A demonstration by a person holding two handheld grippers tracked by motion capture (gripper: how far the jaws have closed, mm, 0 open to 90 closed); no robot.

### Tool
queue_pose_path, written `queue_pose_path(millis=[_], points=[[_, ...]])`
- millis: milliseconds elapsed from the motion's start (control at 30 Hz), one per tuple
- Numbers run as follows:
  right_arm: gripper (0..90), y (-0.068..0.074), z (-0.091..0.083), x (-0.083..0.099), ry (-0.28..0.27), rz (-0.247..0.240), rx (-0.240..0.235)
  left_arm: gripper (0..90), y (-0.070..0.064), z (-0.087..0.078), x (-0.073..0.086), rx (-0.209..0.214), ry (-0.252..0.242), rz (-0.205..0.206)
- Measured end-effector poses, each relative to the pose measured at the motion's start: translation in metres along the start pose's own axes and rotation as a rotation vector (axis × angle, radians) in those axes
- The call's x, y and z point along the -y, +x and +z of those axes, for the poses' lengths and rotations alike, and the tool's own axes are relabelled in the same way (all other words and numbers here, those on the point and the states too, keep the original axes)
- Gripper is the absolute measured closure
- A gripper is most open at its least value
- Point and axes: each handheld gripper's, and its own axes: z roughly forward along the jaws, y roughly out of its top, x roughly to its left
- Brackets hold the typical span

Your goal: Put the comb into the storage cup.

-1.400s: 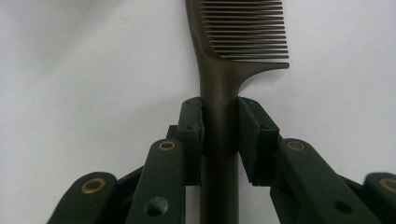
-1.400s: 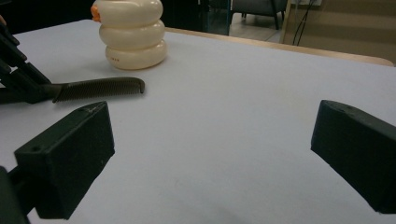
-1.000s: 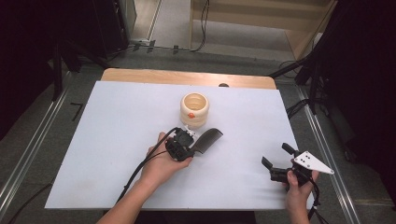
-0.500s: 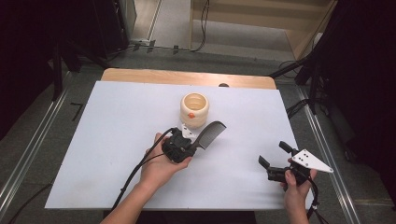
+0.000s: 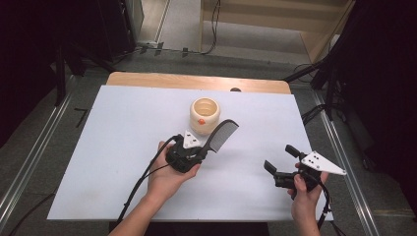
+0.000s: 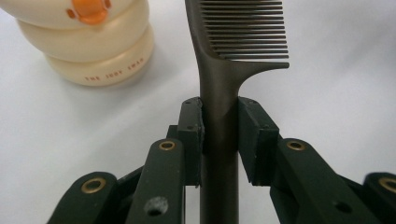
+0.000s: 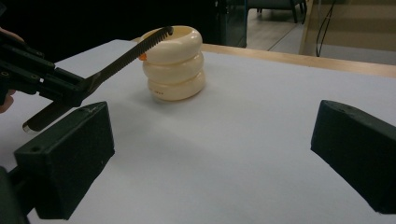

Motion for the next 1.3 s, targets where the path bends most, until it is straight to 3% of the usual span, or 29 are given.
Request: queue_pose_path(millis=[400, 733, 1200, 1300], points=[[0.0, 0.035, 0.025, -0.035, 0.000, -0.015, -0.087, 72.0, 0.003, -0.020, 0.002, -0.031, -0.133, -0.026], [0.0, 0.052, 0.043, -0.058, -0.032, 0.033, -0.141, 72.0, -0.002, -0.030, 0.004, -0.036, -0.242, -0.020], [0.0, 0.069, 0.068, -0.077, -0.035, 0.125, -0.205, 72.0, -0.010, -0.037, 0.004, -0.042, -0.331, -0.033], [0.0, 0.072, 0.072, -0.081, -0.046, 0.148, -0.242, 72.0, -0.012, -0.038, 0.004, -0.051, -0.347, -0.029]])
